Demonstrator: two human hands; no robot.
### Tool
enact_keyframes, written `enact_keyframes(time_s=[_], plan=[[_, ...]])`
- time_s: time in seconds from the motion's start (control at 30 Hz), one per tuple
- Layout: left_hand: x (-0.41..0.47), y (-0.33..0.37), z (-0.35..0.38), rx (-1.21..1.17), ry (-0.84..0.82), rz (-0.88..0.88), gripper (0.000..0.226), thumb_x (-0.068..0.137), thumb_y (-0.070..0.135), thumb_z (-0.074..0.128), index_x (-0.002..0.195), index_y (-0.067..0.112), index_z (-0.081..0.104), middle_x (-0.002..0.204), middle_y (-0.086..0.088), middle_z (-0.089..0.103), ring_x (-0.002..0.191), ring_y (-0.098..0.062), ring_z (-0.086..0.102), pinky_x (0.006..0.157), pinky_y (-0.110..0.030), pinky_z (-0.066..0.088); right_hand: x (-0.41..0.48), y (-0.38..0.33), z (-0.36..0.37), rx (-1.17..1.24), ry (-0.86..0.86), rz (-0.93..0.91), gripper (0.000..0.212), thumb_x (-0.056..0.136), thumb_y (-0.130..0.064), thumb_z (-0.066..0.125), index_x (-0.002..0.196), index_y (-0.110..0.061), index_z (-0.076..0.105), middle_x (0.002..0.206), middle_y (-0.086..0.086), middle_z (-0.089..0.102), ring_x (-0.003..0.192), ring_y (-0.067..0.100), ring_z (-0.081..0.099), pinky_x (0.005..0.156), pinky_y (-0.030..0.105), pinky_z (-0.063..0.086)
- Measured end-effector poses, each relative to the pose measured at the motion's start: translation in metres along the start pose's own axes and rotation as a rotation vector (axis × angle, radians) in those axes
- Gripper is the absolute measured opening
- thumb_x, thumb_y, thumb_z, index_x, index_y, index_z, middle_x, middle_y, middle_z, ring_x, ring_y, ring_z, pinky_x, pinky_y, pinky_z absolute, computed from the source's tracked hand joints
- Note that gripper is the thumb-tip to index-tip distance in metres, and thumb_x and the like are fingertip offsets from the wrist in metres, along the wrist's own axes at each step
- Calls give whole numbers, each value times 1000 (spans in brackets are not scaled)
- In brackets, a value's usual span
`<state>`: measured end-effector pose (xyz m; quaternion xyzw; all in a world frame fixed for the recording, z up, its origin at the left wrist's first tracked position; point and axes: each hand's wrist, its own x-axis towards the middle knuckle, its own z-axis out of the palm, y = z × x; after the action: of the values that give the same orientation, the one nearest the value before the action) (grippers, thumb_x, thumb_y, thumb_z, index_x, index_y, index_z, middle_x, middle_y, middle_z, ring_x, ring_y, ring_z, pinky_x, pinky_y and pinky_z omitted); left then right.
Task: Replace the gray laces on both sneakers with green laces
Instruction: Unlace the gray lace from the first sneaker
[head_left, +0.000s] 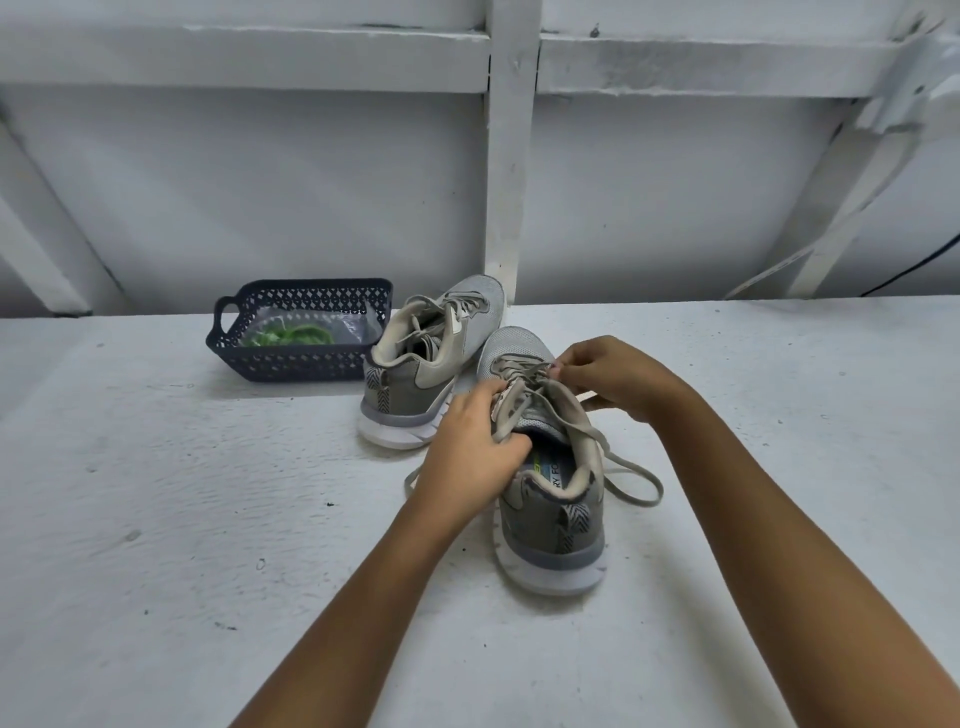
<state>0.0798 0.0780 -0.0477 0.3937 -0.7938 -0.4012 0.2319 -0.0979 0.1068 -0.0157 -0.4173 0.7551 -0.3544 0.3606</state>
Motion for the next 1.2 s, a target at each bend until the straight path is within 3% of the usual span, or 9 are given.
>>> enact_keyframes(time_s=[0.2, 0.3, 0.43, 0.53, 0.67, 0.8, 0.9, 1.1, 1.2], plan=[[-2, 0, 1, -31, -5, -16, 57, 77, 20, 56, 132, 29, 44, 128, 3, 48, 115, -14, 48, 93, -31, 40, 6, -2, 13, 133, 205, -1, 38, 102, -21, 36, 71, -7, 52, 68, 7, 56, 57, 17, 55, 56, 27, 48], [-5, 1, -1, -56, -8, -35, 63, 68, 29, 51, 131, 31, 45, 126, 4, 50, 111, -13, 50, 92, -31, 42, 4, 2, 4, 116, 143, 37, 43, 100, -37, 40, 81, -6, 62, 69, 4, 61, 59, 16, 57, 58, 25, 47], [-4, 0, 0, -68, -4, -42, 62, 69, 29, 51, 131, 31, 46, 125, 4, 51, 111, -12, 50, 91, -30, 41, -3, 8, -9, -6, -17, -29, 22, 90, -26, 62, 91, -5, 69, 77, 3, 64, 66, 9, 58, 62, 22, 47], [-4, -2, 1, -60, 14, -34, 55, 78, 16, 57, 130, 29, 47, 126, 4, 50, 111, -12, 49, 88, -26, 39, -2, 7, -8, 18, 82, -102, 16, 93, -21, 58, 83, -9, 64, 74, 2, 62, 68, 9, 59, 62, 22, 46], [-4, -2, 1, -69, 19, -31, 56, 79, 14, 57, 132, 28, 46, 125, 1, 51, 109, -13, 50, 86, -26, 40, 1, 6, -9, 317, 259, -34, 26, 100, -24, 44, 80, -14, 57, 74, 0, 57, 64, 11, 59, 58, 24, 47], [-4, -2, 3, -74, 24, -37, 56, 78, 13, 57, 132, 26, 47, 125, 0, 51, 109, -15, 51, 85, -25, 39, -3, 9, -6, 200, 71, 20, 33, 95, -37, 52, 87, -9, 67, 75, 0, 61, 65, 11, 58, 62, 24, 44], [-5, -1, 2, -78, 25, -41, 56, 78, 13, 57, 132, 26, 47, 124, 0, 51, 109, -14, 51, 88, -27, 41, -3, 12, -6, 70, 30, -42, 23, 92, -23, 59, 96, -3, 69, 81, 7, 66, 67, 9, 58, 66, 23, 46], [-6, -2, 3, -96, 30, -57, 57, 73, 27, 55, 129, 33, 47, 123, 4, 52, 106, -14, 55, 92, -38, 48, 4, 6, -16, 522, 247, -3, 29, 101, -22, 42, 79, -9, 53, 67, 7, 60, 51, 12, 59, 52, 22, 51], [-6, -1, 4, -90, 33, -64, 56, 75, 23, 56, 129, 32, 47, 123, 3, 52, 108, -15, 54, 93, -39, 47, 2, 6, -17, 515, 238, 58, 35, 99, -35, 45, 81, -8, 56, 65, 6, 57, 56, 15, 55, 55, 24, 47]])
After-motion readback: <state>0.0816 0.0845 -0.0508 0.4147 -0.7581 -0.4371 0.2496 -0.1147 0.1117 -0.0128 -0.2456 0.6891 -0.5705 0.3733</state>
